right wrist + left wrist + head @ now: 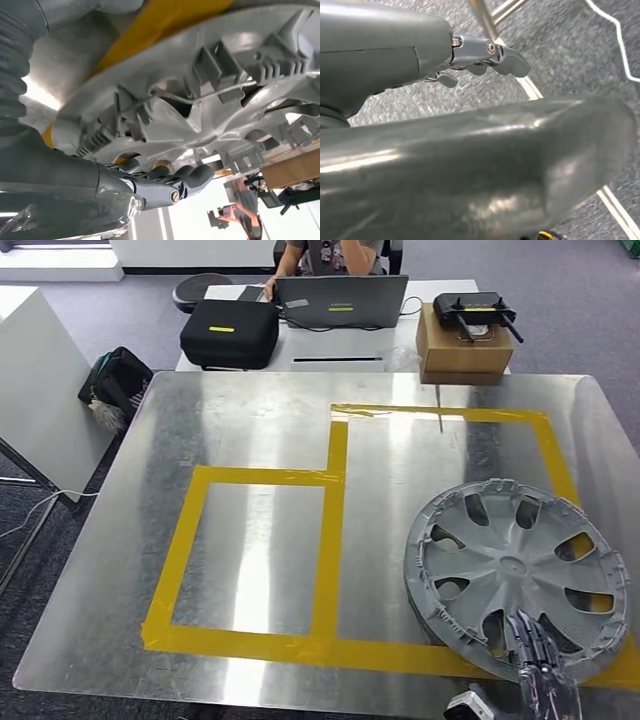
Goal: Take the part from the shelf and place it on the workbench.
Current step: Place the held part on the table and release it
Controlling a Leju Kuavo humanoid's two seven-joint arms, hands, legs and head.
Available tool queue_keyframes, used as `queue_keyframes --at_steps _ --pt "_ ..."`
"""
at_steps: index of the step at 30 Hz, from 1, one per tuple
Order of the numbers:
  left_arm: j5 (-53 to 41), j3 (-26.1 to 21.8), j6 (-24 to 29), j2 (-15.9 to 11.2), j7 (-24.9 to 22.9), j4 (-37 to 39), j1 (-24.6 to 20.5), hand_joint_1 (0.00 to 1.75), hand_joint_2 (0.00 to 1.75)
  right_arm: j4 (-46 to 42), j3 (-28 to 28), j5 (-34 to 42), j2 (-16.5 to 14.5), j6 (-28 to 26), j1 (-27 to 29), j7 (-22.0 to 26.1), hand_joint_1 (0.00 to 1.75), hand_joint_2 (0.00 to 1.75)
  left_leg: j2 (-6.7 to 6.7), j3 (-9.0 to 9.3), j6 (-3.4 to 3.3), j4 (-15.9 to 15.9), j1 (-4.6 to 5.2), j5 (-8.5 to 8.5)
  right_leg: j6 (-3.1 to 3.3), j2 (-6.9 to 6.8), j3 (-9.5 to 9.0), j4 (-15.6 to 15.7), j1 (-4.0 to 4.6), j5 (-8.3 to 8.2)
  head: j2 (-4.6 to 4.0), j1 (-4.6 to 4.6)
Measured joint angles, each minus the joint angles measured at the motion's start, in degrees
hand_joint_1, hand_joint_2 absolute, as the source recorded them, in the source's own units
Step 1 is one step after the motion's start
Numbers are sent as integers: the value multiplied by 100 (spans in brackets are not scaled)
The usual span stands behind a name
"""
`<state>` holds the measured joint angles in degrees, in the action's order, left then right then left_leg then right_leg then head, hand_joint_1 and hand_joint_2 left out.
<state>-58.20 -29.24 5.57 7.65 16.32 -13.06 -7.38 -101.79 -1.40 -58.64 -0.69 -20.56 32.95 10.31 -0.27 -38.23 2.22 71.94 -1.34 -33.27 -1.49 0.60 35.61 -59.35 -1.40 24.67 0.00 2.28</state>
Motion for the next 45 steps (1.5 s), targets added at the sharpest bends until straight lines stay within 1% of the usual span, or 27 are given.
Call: queue_keyframes --at_steps 2,4,6,9,10,11,13,14,15,17,19,20,21,24,26,28,29,30,31,32,34,36,37,39,41,44,45 --pt "5 -3 0 -1 4 -1 -13 0 0 -1 58 145 16 -10 -1 4 0 175 0 541 -78 -723 33 223 -27 2 102 0 12 -93 0 -1" --pt "9 -4 0 -2 9 -1 -27 0 0 -2 92 231 28 -19 -2 10 0 175 0 907 -127 -1238 54 350 -49 5 145 0 13 -141 0 -1" --pt "9 -11 1 2 12 -2 -41 0 0 -4 127 288 40 -25 -5 19 0 175 -1 984 -137 -1384 73 367 -87 -1 157 13 15 -187 0 -3" --pt "11 -36 2 13 17 -3 -49 0 0 -13 253 430 81 -42 -8 43 0 175 10 972 -212 -1607 117 515 -244 -19 206 78 -6 -314 0 -2" --pt "11 -39 2 13 16 -3 -44 0 0 -14 273 437 91 -42 -2 45 0 175 19 926 -256 -1622 113 583 -271 -20 255 -3 -15 -193 0 3" --pt "11 -40 2 14 16 -3 -46 0 0 -15 284 441 102 -42 -1 48 0 175 28 868 -288 -1635 106 649 -288 -22 335 -217 -17 42 0 7" --pt "11 -42 1 20 16 -2 -45 0 0 -15 299 443 122 -42 -8 51 0 175 39 727 -328 -1632 118 765 -315 -24 520 -945 -9 622 0 13" --pt "11 -42 0 23 16 -1 -41 0 0 -15 306 443 127 -42 -12 51 0 131 42 649 -331 -1629 125 827 -325 -23 560 -1289 -3 795 0 11" --pt "11 -42 1 25 16 -1 -37 0 0 -15 313 444 131 -42 -14 51 0 87 46 567 -330 -1626 130 890 -330 -23 529 -1489 4 838 0 10" --pt "11 -43 1 27 16 -1 -34 0 0 -15 327 465 145 -42 -21 60 0 0 48 413 -309 -1619 133 1009 -323 -24 163 -1274 11 620 0 10" --pt "11 -44 0 27 17 -2 -34 0 0 -21 353 537 161 -41 -51 92 0 0 46 293 -261 -1605 140 1114 -305 -25 -492 -461 17 474 0 14" --pt "11 -45 0 26 17 -3 -33 0 0 -31 377 577 166 -42 -68 111 0 0 46 250 -229 -1597 149 1170 -282 -22 -762 -72 23 497 0 8" --pt "11 -46 -1 24 18 -3 -32 0 0 -44 406 604 169 -49 -77 126 0 0 47 223 -199 -1594 157 1226 -257 -18 -903 185 32 552 0 7" --pt "11 -51 -7 19 19 -2 -18 0 0 -87 510 610 175 -98 -63 137 0 0 44 171 -112 -1597 149 1308 -131 -19 -844 323 51 535 0 1" --pt "11 -62 -11 16 20 -2 -2 0 0 -136 575 560 185 -173 -63 126 0 0 40 72 -45 -1314 133 951 -22 -37 -778 329 40 434 0 -23" --pt "12 -77 -13 17 25 -2 1 0 0 -202 640 474 199 -311 -59 97 0 0 38 -119 7 -591 125 361 34 -62 -676 320 40 318 0 -47" --pt "15 -83 -13 18 31 -2 2 0 0 -234 674 429 202 -397 -49 77 0 0 37 -201 21 -214 124 166 39 -81 -603 315 43 261 0 -49" --pt "19 -87 -13 19 46 -1 3 0 0 -270 712 383 205 -494 -34 51 0 0 37 -220 27 37 124 90 41 -107 -528 309 46 207 0 -49" --pt "25 -91 -12 21 70 -1 5 0 0 -313 752 337 206 -604 -12 29 0 0 38 -143 26 84 124 141 40 -141 -456 303 49 160 0 -48" --pt "35 -95 -8 23 98 -1 6 0 0 -362 794 286 206 -726 14 13 0 0 44 45 18 -103 124 279 33 -176 -395 296 50 119 0 -48" --pt "60 -105 9 30 159 -2 -1 0 0 -466 903 168 198 -996 64 -6 0 0 148 629 -19 -899 137 546 1 -259 -312 275 63 59 0 -49" --pt "91 -122 32 43 204 -2 -18 0 0 -531 1041 78 178 -1213 101 -32 0 0 268 1040 -86 -1563 168 591 -54 -356 -265 256 85 0 0 -47" --pt "103 -132 41 48 219 -2 -21 0 0 -541 1119 62 167 -1289 111 -60 0 0 277 1100 -115 -1707 184 571 -86 -410 -244 252 93 -35 0 -47" --pt "121 -152 50 55 235 -1 4 0 0 -521 1264 88 153 -1393 110 -113 0 0 194 1033 -191 -1767 179 603 -151 -472 -199 235 88 -70 0 -45" --pt "130 -173 55 60 245 -1 38 0 0 -478 1367 142 148 -1476 107 -149 0 0 116 929 -286 -1788 159 691 -203 -346 -80 8 78 195 0 -34" --pt "162 -198 63 77 276 -1 49 0 0 -338 1460 245 145 -1611 90 -203 0 0 -7 731 -356 -1788 173 865 -225 -107 185 -1010 87 954 0 -14" --pt "183 -211 71 80 290 -1 54 0 0 -261 1478 296 143 -1674 79 -220 0 0 -56 656 -360 -1786 186 927 -218 -87 211 -1283 94 1039 0 -14"
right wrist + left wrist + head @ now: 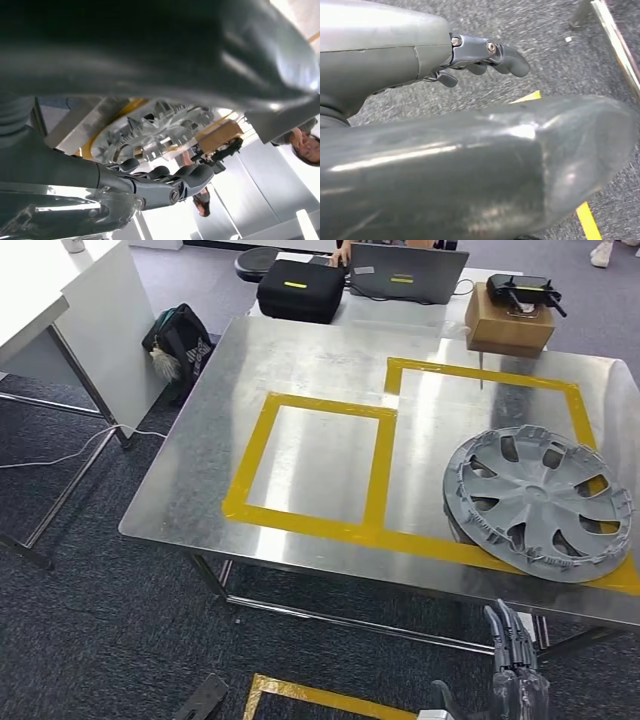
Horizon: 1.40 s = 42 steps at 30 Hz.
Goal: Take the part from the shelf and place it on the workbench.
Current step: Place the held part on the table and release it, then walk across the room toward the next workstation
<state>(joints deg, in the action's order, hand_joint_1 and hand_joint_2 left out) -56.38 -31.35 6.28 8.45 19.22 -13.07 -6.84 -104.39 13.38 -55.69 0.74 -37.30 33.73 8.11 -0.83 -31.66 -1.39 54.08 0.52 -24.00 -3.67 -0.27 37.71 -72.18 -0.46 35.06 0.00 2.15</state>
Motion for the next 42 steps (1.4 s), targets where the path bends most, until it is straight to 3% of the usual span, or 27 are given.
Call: queue_keyframes --at_steps 1,2,4,5,7,9,10,12,14,15,16,18,20,21,22,24,26,28,30,31,32,33,35,37,38,40,42 --pt "19 -16 9 1 15 0 10 0 0 92 11 69 -8 -66 -16 -7 0 0 -51 -77 1 1 13 60 16 11 -55 -101 6 -53 0 -1" --pt "35 -35 21 1 29 0 23 0 0 202 14 177 -28 -123 -37 20 0 0 -110 -152 8 2 24 120 41 28 -211 13 11 -216 0 -2" --pt "71 -68 50 4 58 0 48 0 0 463 -24 525 -102 -178 -92 216 0 0 -232 -287 36 7 39 235 117 216 -762 747 17 -500 0 -3" --pt "86 -85 73 7 76 0 59 0 0 625 -73 751 -165 -185 -127 396 0 0 -295 -339 55 17 47 292 146 359 -1071 1211 9 -507 0 -6" --pt "121 -120 129 11 124 0 84 0 0 1006 -263 1226 -326 -168 -224 861 0 0 -410 -395 107 28 50 400 185 534 -1394 1760 13 -376 0 -3" --pt "163 -182 172 2 188 1 139 0 0 1515 -667 1678 -577 -7 -401 1444 0 0 -517 -434 170 28 36 485 229 417 -1374 1821 15 -389 0 7" --pt "192 -218 182 0 225 2 176 0 0 1804 -971 1862 -730 167 -533 1740 0 0 -489 -471 203 65 35 443 270 346 -1341 1817 6 -423 0 -5" --pt "240 -291 196 -3 315 4 238 0 0 2445 -1744 2091 -1062 625 -828 2250 0 0 -271 -634 272 449 28 62 334 178 -1264 1822 -21 -506 0 -72" --pt "280 -358 213 4 413 5 269 0 0 3142 -2599 2123 -1331 1061 -1146 2551 0 0 -58 -895 354 1236 -9 -470 349 -7 -1183 1818 -22 -568 0 -129" --pt "298 -392 223 4 458 5 288 0 0 3517 -3019 2116 -1434 1246 -1309 2643 0 0 -15 -987 390 1589 -40 -605 338 -103 -1148 1814 -26 -591 0 -128" --pt "317 -428 234 4 496 6 317 0 0 3889 -3426 2109 -1524 1398 -1469 2709 0 0 7 -989 422 1769 -72 -617 323 -193 -1122 1809 -33 -609 0 -131" --pt "346 -497 262 3 548 7 386 0 0 4567 -4141 2090 -1680 1629 -1763 2790 0 0 74 -665 471 1450 -129 -390 288 -348 -1109 1788 -56 -628 0 -130" --pt "361 -566 295 -2 583 7 423 0 0 5143 -4729 2053 -1798 1799 -2035 2815 0 0 313 -114 486 628 -142 -153 228 -475 -1090 1738 -61 -622 0 -147" --pt "369 -599 308 -4 600 7 428 0 0 5403 -4986 2023 -1841 1880 -2151 2825 0 0 417 62 464 336 -132 -111 189 -532 -1075 1711 -50 -614 0 -154" --pt "382 -631 320 -6 618 8 434 0 0 5643 -5218 1985 -1871 1970 -2258 2837 0 0 479 152 422 163 -118 -118 147 -587 -1064 1684 -37 -608 0 -166" --pt "452 -710 332 -9 679 8 461 0 0 6069 -5626 1908 -1897 2198 -2453 2866 0 0 399 123 312 115 -109 -161 69 -662 -1071 1662 -32 -598 0 -168" --pt "562 -819 321 -9 773 7 485 0 0 6434 -5977 1879 -1901 2415 -2616 2893 0 0 284 84 219 101 -120 -150 10 -446 -994 1505 -57 -462 0 -159" --pt "655 -921 293 -5 874 7 462 0 0 6722 -6283 1866 -1900 2535 -2704 2905 0 0 155 42 138 93 -110 -115 0 -109 -690 870 -66 -110 0 -147" --pt "721 -1011 263 3 964 7 429 0 0 6952 -6544 1825 -1892 2610 -2765 2884 0 0 6 -6 83 96 -77 -80 25 5 -299 70 -47 190 0 -143" --pt "746 -1055 251 9 983 7 421 0 0 7057 -6658 1798 -1886 2650 -2803 2853 0 0 -70 -23 72 98 -62 -63 43 16 -198 -109 -35 197 0 -144" --pt "759 -1097 243 15 962 7 412 0 0 7159 -6761 1779 -1876 2693 -2851 2811 0 0 -148 -35 70 101 -52 -45 64 27 -213 -48 -24 87 0 -145" --pt "756 -1130 246 25 909 7 400 0 0 7258 -6858 1769 -1865 2741 -2906 2768 0 0 -228 -42 77 104 -46 -28 89 60 -340 235 -16 -110 0 -145" --pt "662 -1163 338 51 735 7 366 0 0 7449 -7036 1758 -1838 2762 -3021 2709 0 0 -371 -62 112 127 -35 0 134 326 -734 1059 -27 -470 0 -145" --pt "502 -1166 524 83 587 7 350 0 0 7614 -7191 1686 -1822 2631 -3131 2700 0 0 -488 -112 167 151 -36 32 162 569 -930 1504 -37 -566 0 -152" --pt "439 -1166 612 99 543 8 358 0 0 7683 -7252 1638 -1816 2553 -3177 2697 0 0 -546 -141 204 152 -44 54 178 588 -936 1546 -29 -552 0 -155" --pt "367 -1166 725 129 510 9 409 0 0 7789 -7337 1574 -1805 2464 -3243 2687 0 0 -609 -192 276 155 -72 87 242 444 -949 1558 -19 -602 0 -153" --pt "344 -1166 764 156 507 9 453 0 0 7861 -7395 1550 -1796 2440 -3274 2686 0 0 -378 -351 328 436 -67 -107 307 273 -970 1596 -35 -664 0 -194"
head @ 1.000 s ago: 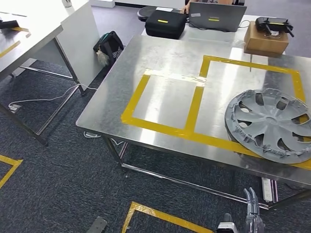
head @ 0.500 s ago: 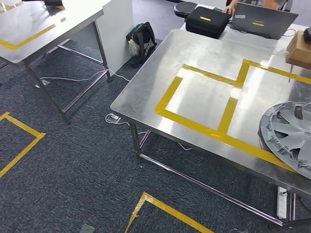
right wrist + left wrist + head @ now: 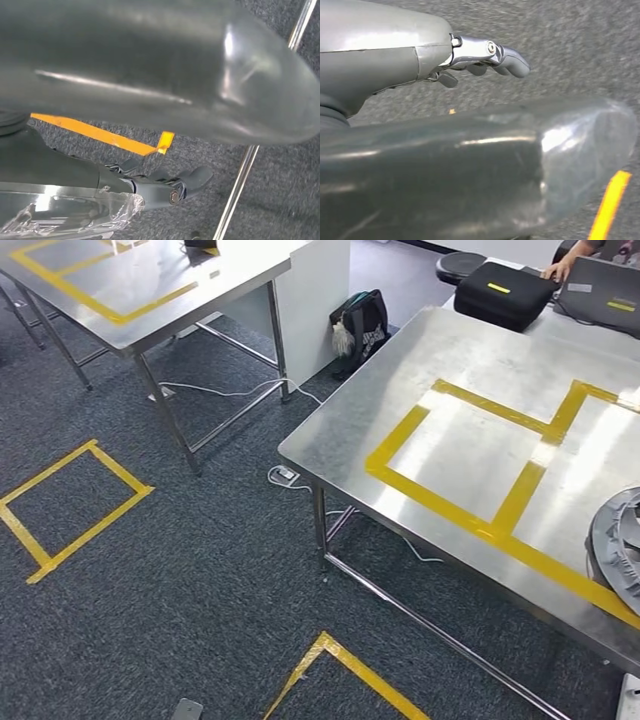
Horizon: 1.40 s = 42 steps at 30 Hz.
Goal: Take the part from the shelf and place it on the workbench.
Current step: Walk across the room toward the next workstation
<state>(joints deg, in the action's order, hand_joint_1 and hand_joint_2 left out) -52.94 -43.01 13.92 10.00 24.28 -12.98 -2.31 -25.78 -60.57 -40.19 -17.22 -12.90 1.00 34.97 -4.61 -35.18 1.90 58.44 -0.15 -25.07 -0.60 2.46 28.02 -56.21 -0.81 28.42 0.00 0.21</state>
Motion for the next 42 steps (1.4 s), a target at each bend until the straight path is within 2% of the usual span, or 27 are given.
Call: queue_keyframes --at_steps 2,3,4,5,7,8,10,11,13,15,17,18,19,20,22,24,26,28,30,32,34,35,36,37,39,41,42 --pt "-9 0 8 18 0 0 2 0 0 59 -48 -8 7 -10 -6 -1 0 0 302 -345 46 737 -3 -415 24 -199 17 12 5 -22 0 -46" --pt "-14 0 8 21 -3 0 1 0 0 87 -71 -13 13 -11 -6 -1 0 0 359 -516 70 1117 -16 -576 25 -304 29 10 9 -22 0 -52" --pt "-22 0 8 25 -9 0 7 0 0 111 -91 -21 20 -6 -9 -2 0 0 382 -615 88 1356 -31 -640 23 -401 36 9 10 -21 0 -52" --pt "-31 0 9 28 -17 0 18 0 0 132 -107 -32 30 6 -15 -2 0 0 397 -604 101 1376 -46 -592 19 -488 40 8 9 -18 0 -53" --pt "-79 5 19 30 -65 0 34 0 0 183 -120 -84 50 45 -33 -25 0 0 513 -252 112 780 -67 -255 -8 -634 25 6 3 -2 0 -53" --pt "-118 13 29 32 -98 0 32 0 0 210 -121 -134 67 54 -41 -50 0 0 680 -12 115 356 -63 -101 -36 -696 14 -2 17 16 0 -59" --pt "-202 39 48 40 -162 0 21 0 0 278 -122 -268 107 30 -61 -111 0 0 899 274 50 -172 -44 35 -107 -801 15 -19 55 60 0 -51" --pt "-221 50 52 46 -171 0 25 0 0 309 -124 -320 127 20 -77 -139 0 0 921 301 6 -245 -27 21 -142 -855 10 -17 70 79 0 -43" --pt "-225 56 50 53 -150 0 58 0 0 354 -130 -363 146 43 -122 -173 0 0 782 279 -92 -249 -17 21 -209 -900 -32 -10 54 111 0 -18" --pt "-220 55 -2 54 -121 0 78 0 0 393 -144 -375 151 107 -149 -191 0 0 654 265 -179 -259 -24 50 -260 -657 46 -258 27 303 0 -10" --pt "-221 55 -137 50 -104 0 69 0 0 438 -164 -388 159 186 -155 -197 0 0 511 242 -238 -261 -21 73 -264 -349 382 -988 24 694 0 -1" --pt "-223 55 -224 47 -99 1 64 0 0 460 -173 -398 166 228 -155 -198 0 0 431 231 -252 -260 -11 79 -255 -288 588 -1403 30 861 0 1" --pt "-227 55 -311 41 -96 2 68 0 0 481 -180 -414 176 262 -157 -200 0 0 347 225 -257 -259 -3 83 -244 -263 745 -1688 35 932 0 2" --pt "-230 55 -394 33 -92 4 78 0 0 501 -185 -438 186 291 -159 -202 0 0 262 223 -258 -258 3 86 -230 -251 810 -1762 37 883 0 3" --pt "-237 55 -514 15 -83 7 97 0 0 534 -191 -486 202 316 -168 -203 0 0 86 230 -248 -251 3 93 -205 -173 612 -1227 26 485 0 3" --pt "-240 55 -571 1 -72 7 98 0 0 563 -194 -515 212 321 -179 -202 0 0 -74 216 -213 -224 12 101 -194 94 294 -472 -10 154 0 1" --pt "-240 55 -640 -18 -51 7 103 0 0 594 -197 -551 220 323 -191 -200 0 0 -198 180 -153 -211 14 121 -173 237 177 -183 -20 96 0 -3" --pt "-241 55 -734 -48 -21 8 135 0 0 621 -196 -606 230 326 -200 -191 0 0 -269 145 -85 -223 -5 152 -105 120 152 -169 -7 70 0 -6" --pt "-249 55 -808 -75 10 9 160 0 0 644 -196 -653 243 325 -198 -176 0 0 -48 49 -30 -61 3 36 -25 -17 125 -146 -6 26 0 -28" --pt "-256 55 -842 -93 30 9 148 0 0 664 -197 -679 257 323 -185 -169 0 0 279 -257 12 578 15 -334 17 -189 132 -131 5 10 0 -51" --pt "-260 55 -850 -103 36 9 138 0 0 682 -197 -689 274 315 -180 -167 0 0 375 -615 42 1339 1 -648 28 -375 142 -132 16 18 0 -55" --pt "-268 55 -850 -106 37 10 146 0 0 690 -197 -692 282 299 -187 -165 0 0 385 -681 50 1491 -8 -657 30 -459 143 -132 17 23 0 -56" --pt "-278 55 -850 -111 37 10 156 0 0 697 -196 -697 286 280 -194 -160 0 0 398 -628 55 1405 -17 -556 26 -535 140 -133 16 29 0 -56" --pt "-288 55 -851 -117 37 11 164 0 0 703 -196 -702 288 258 -201 -152 0 0 440 -464 54 1108 -24 -378 16 -608 128 -133 15 40 0 -56" --pt "-302 55 -852 -127 37 11 154 0 0 714 -196 -715 289 230 -207 -135 0 0 684 -24 44 302 -17 -52 -28 -738 116 -146 36 81 0 -63" --pt "-316 55 -858 -129 37 11 123 0 0 724 -196 -725 291 214 -205 -122 0 0 837 201 -7 -124 6 34 -92 -853 112 -147 69 127 0 -61" --pt "-329 55 -863 -134 37 11 118 0 0 729 -196 -729 292 208 -204 -117 0 0 803 216 -40 -172 20 13 -128 -911 99 -140 78 146 0 -52"
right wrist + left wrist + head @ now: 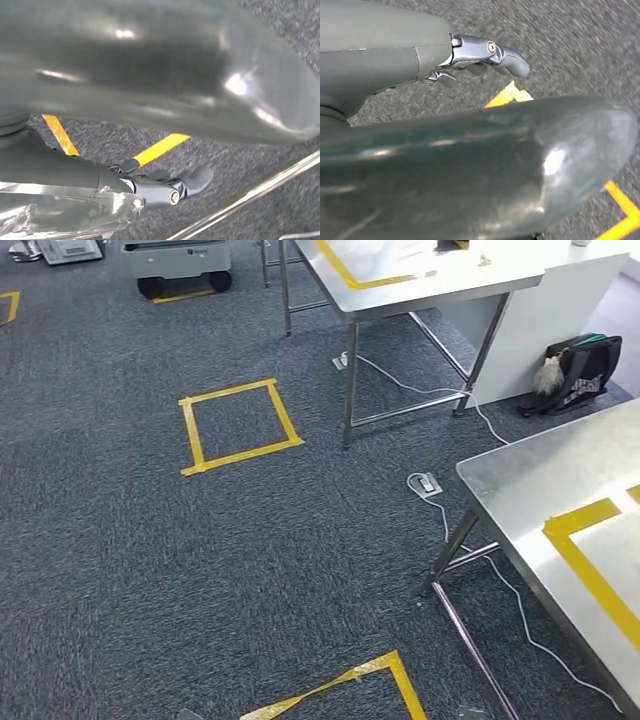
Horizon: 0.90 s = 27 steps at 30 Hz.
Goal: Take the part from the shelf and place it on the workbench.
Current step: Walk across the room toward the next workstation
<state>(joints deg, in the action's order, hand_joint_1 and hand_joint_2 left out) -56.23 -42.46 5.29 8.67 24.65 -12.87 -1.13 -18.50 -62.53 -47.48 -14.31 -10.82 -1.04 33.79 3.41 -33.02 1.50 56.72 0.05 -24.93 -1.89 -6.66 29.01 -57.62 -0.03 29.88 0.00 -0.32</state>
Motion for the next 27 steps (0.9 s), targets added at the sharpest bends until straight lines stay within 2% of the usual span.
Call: queue_keyframes --at_steps 1,2,4,5,6,7,8,9,10,11,12,13,14,15,16,17,18,19,21,22,23,24,25,26,27 --pt "-12 0 -4 -5 -1 1 5 0 0 5 0 -5 2 -6 -4 4 0 0 -65 -1 -44 5 1 -3 -34 -49 -47 19 -9 13 0 9" --pt "-25 1 -6 -12 -1 3 20 0 0 12 0 -11 5 -13 -12 8 0 0 -128 4 -75 -6 -2 -2 -71 2 -72 0 -20 49 0 25" --pt "-53 2 11 -17 -3 9 36 0 0 29 -1 -20 17 -21 -27 13 0 0 -244 13 -139 -26 -16 13 -121 290 35 -311 -41 268 0 50" --pt "-75 5 30 -10 -4 10 33 0 0 38 -4 -23 28 -26 -25 15 0 0 -303 7 -164 -27 -17 18 -129 476 200 -653 -44 445 0 66" --pt "-102 10 53 2 -4 11 24 0 0 45 -8 -24 40 -31 -14 16 0 0 -372 1 -186 -26 -11 22 -125 583 404 -1064 -41 625 0 73" --pt "-126 15 76 17 -4 11 15 0 0 50 -13 -27 53 -37 2 15 0 0 -454 -3 -202 -26 -3 23 -118 631 603 -1433 -34 747 0 77" --pt "-142 21 99 32 -4 11 13 0 0 54 -18 -32 66 -44 16 13 0 0 -544 -3 -209 -24 3 24 -107 655 739 -1648 -28 766 0 80" --pt "-154 28 117 45 -4 11 16 0 0 56 -22 -39 77 -50 25 11 0 0 -638 3 -210 -23 7 24 -93 674 776 -1634 -24 665 0 83" --pt "-161 34 136 55 -4 12 18 0 0 58 -25 -46 86 -55 28 10 0 0 -728 13 -209 -21 7 25 -77 706 704 -1399 -23 465 0 84" --pt "-164 40 163 68 -4 13 20 0 0 60 -29 -51 97 -60 27 8 0 0 -813 23 -205 -20 5 26 -60 792 556 -1022 -27 225 0 84" --pt "-167 44 203 87 -5 13 15 0 0 61 -37 -56 107 -61 25 8 0 0 -891 25 -193 -9 11 24 -44 948 396 -627 -40 40 0 84" --pt "-167 46 253 116 -5 12 8 0 0 63 -45 -61 118 -63 23 5 0 0 -962 20 -172 -1 13 27 -30 1071 275 -329 -51 -77 0 80" --pt "-166 47 304 149 -7 12 4 0 0 66 -54 -67 129 -63 20 3 0 0 -1028 6 -143 2 11 32 -12 1163 207 -157 -54 -123 0 79" --pt "-166 47 345 183 -9 12 5 0 0 69 -60 -71 141 -63 16 2 0 0 -1092 -11 -104 -3 4 45 12 1188 170 -96 -47 -119 0 76" --pt "-166 47 369 213 -10 13 14 0 0 71 -63 -78 150 -63 12 0 0 0 -1157 -28 -63 -21 -13 67 45 1117 153 -82 -37 -135 0 75" --pt "-167 47 383 233 -12 14 26 0 0 71 -65 -86 159 -63 8 0 0 0 -1153 -45 -29 -20 -22 71 84 1044 127 -56 -33 -160 0 77" --pt "-169 47 391 254 -13 14 34 0 0 72 -68 -96 169 -63 7 0 0 0 -1054 -87 -1 42 -20 22 123 967 100 -20 -35 -190 0 67" --pt "-173 47 397 269 -13 15 32 0 0 72 -71 -111 177 -63 11 0 0 0 -900 -176 22 211 -12 -92 155 878 90 19 -40 -216 0 59" --pt "-190 47 404 294 -12 16 8 0 0 73 -83 -158 196 -68 26 -1 0 0 -558 -499 63 870 -5 -465 188 691 84 55 -35 -233 0 41" --pt "-198 46 404 301 -11 16 -2 0 0 74 -91 -185 204 -73 31 -1 0 0 -482 -676 84 1234 -15 -618 194 591 89 57 -31 -231 0 42" --pt "-204 46 403 304 -11 17 -2 0 0 74 -99 -211 213 -78 32 -1 0 0 -443 -789 101 1478 -29 -684 194 495 92 57 -31 -226 0 40" --pt "-205 45 402 306 -11 19 5 0 0 75 -106 -231 219 -83 27 -1 0 0 -420 -804 117 1527 -45 -644 190 407 92 57 -34 -219 0 39" --pt "-207 44 401 305 -10 19 12 0 0 75 -109 -247 224 -87 20 0 0 0 -388 -708 129 1359 -61 -510 179 326 86 56 -41 -211 0 38" --pt "-209 44 401 305 -9 20 14 0 0 75 -109 -260 227 -91 14 0 0 0 -302 -518 141 1021 -73 -325 159 253 72 55 -45 -198 0 37" --pt "-211 43 402 310 -8 20 10 0 0 75 -110 -269 233 -93 13 0 0 0 -115 -294 151 632 -79 -161 129 188 56 51 -33 -179 0 32"
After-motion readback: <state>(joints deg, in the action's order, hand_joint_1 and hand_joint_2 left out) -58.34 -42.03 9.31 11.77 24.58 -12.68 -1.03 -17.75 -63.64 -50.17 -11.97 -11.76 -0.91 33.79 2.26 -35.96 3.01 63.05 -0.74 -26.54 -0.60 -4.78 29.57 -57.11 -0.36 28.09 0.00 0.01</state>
